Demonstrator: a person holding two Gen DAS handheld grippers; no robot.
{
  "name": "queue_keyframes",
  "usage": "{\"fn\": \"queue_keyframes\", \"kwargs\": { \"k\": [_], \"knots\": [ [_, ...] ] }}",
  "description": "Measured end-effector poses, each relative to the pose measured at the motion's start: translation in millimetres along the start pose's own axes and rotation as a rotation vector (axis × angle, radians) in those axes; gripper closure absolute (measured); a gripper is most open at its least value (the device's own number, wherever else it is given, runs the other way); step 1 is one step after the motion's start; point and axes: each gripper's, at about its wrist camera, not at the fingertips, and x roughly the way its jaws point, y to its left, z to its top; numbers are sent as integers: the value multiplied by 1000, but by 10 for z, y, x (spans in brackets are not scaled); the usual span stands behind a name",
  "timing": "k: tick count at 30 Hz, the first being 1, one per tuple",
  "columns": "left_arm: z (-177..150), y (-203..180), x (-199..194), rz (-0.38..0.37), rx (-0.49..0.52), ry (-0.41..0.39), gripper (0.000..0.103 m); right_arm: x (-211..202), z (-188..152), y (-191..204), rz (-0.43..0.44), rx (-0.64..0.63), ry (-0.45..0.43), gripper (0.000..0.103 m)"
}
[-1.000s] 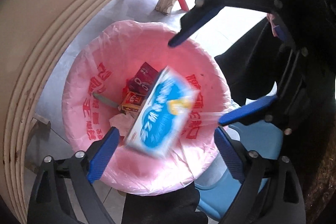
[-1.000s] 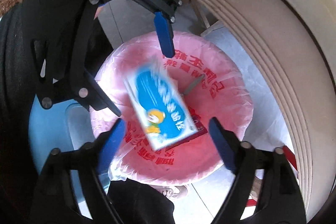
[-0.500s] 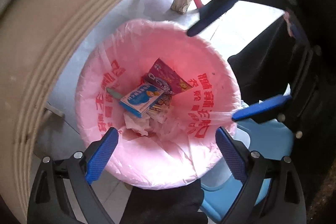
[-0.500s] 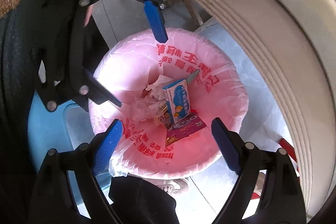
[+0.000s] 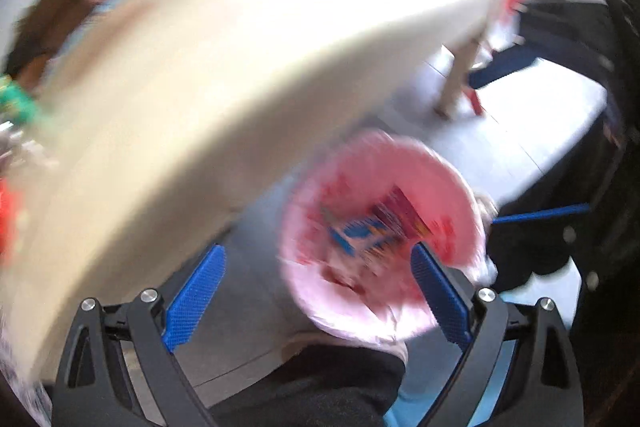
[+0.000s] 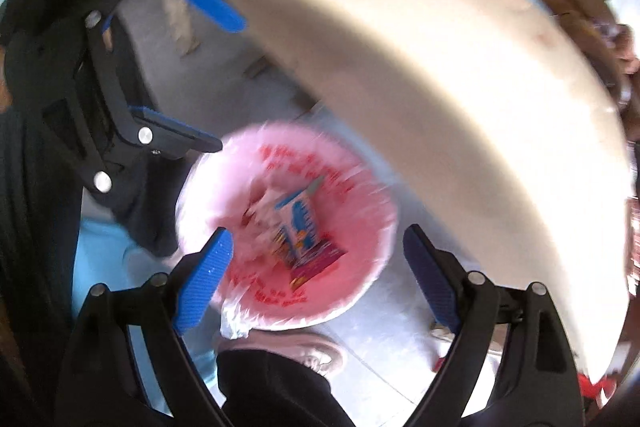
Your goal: Collect trash
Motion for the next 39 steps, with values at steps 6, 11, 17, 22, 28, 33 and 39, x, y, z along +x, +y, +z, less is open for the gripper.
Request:
{"fn": "queue_keyframes", "kwargs": {
  "k": [6,11,17,22,28,33,39],
  "knots": [
    [50,85,-713,74,-208,-166,8,-714,146,14,-125,135,-151,11],
    [63,198,-1348,183,-397,-273,7,-1384,198,109,-222,246,-273,6],
    [52,217,-2098,281,-488,-397,7,-2043,187,105,-315,425,-374,6],
    [78,56,-2579,343,-507,-481,7,-2450,155,84,-364,533,-431,6],
    [37,-222,-3017,345,-524,-552,7,-2865,42,126,-452,595,-480,6],
    [17,-348,-3188,331,-547,-582,7,-3111,-36,193,-498,620,-512,6],
    [22,-455,-3203,340,-525,-573,7,-3187,-82,226,-531,630,-529,6]
  ]
}}
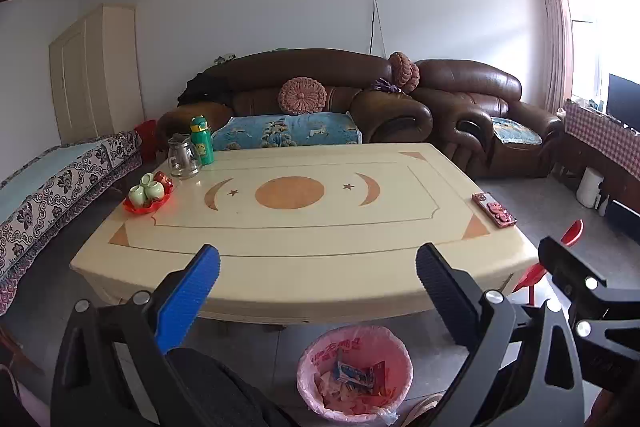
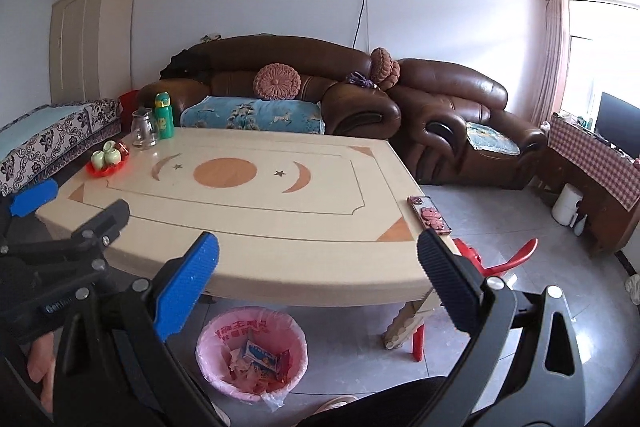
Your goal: Collect trash
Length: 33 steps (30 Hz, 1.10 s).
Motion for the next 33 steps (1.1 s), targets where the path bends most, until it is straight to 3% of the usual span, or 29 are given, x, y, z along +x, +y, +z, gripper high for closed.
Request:
{"fn": "queue_keyframes", "kwargs": {
  "k": [33],
  "knots": [
    [-22,74,116,33,-28,25,7,82,-75,-53,-13,12,22,6]
  ]
}}
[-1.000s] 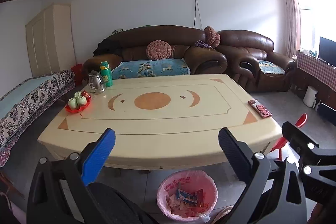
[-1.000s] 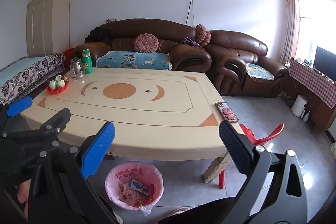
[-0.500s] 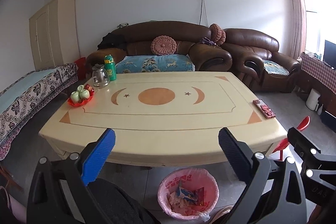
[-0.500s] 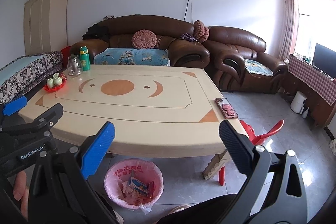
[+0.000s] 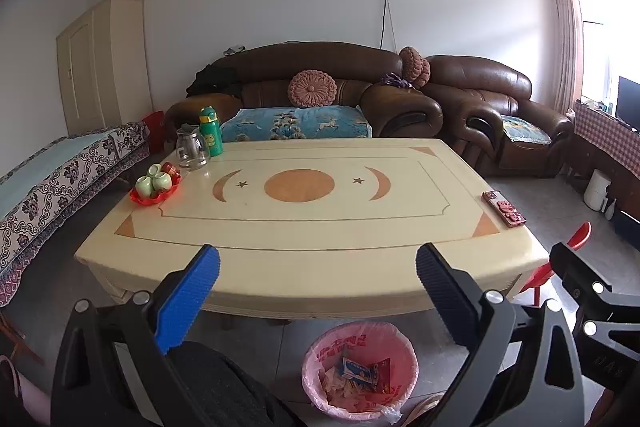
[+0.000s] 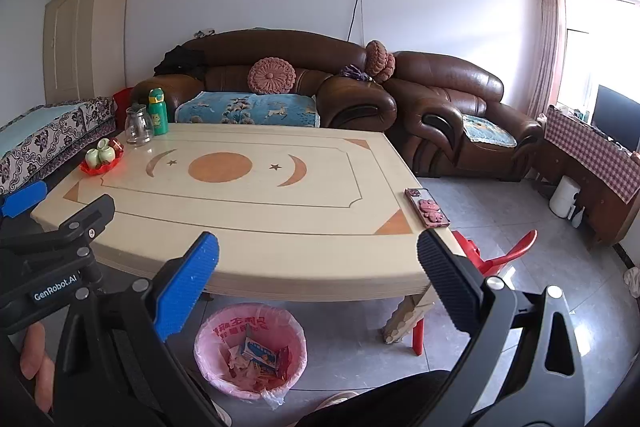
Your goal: Collect trash
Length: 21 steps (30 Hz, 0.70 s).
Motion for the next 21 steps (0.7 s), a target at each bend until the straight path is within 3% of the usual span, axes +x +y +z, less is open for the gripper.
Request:
{"fn": "queue_keyframes", "kwargs": {
  "k": [8,21],
  "knots": [
    [-15,32,58,12,-20,17,7,-4,-13,-24,-8,-3,3,6],
    [-41,-42,114,39,29,38,7,23,-5,-45,-13,-4,7,6]
  ]
}}
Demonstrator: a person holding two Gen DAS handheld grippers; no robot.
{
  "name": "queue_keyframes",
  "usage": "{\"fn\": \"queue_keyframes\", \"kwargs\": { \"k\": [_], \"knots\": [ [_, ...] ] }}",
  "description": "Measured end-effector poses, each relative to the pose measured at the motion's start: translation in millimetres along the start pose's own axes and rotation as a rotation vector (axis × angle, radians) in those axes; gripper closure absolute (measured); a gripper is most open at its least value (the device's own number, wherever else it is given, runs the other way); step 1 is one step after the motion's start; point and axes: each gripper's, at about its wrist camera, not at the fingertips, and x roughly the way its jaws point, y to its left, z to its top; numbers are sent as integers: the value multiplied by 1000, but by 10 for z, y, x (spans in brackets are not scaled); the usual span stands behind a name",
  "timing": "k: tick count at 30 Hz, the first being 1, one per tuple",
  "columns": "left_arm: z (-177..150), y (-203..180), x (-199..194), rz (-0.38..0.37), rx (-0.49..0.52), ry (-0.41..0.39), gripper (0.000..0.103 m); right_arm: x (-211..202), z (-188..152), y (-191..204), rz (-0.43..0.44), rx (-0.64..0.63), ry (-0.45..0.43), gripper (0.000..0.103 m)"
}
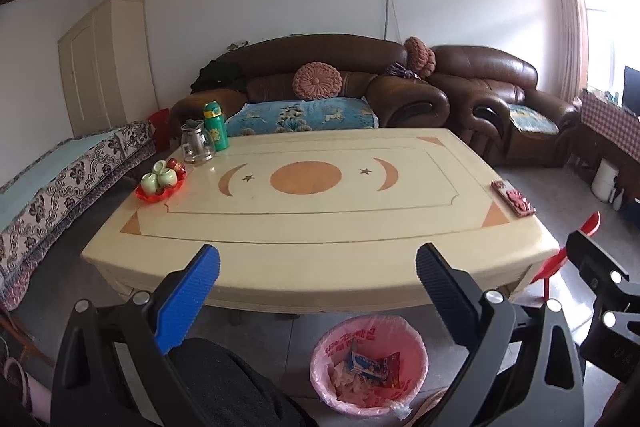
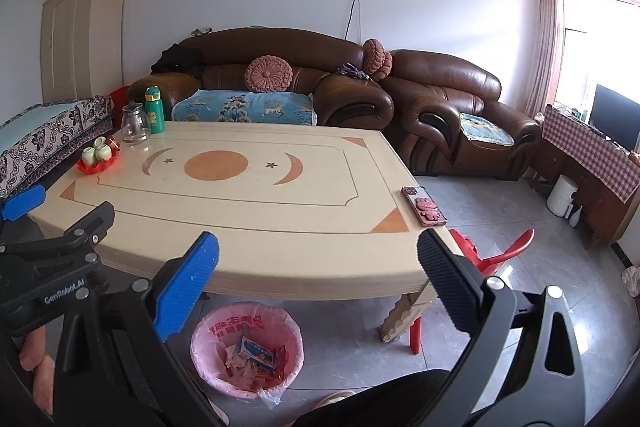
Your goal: Collect trash
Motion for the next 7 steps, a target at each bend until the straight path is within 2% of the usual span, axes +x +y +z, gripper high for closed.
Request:
{"fn": "queue_keyframes", "kwargs": {
  "k": [7],
  "knots": [
    [-10,-18,-19,-2,7,-1,7,12,2,-14,-4,8,3,6]
  ]
}}
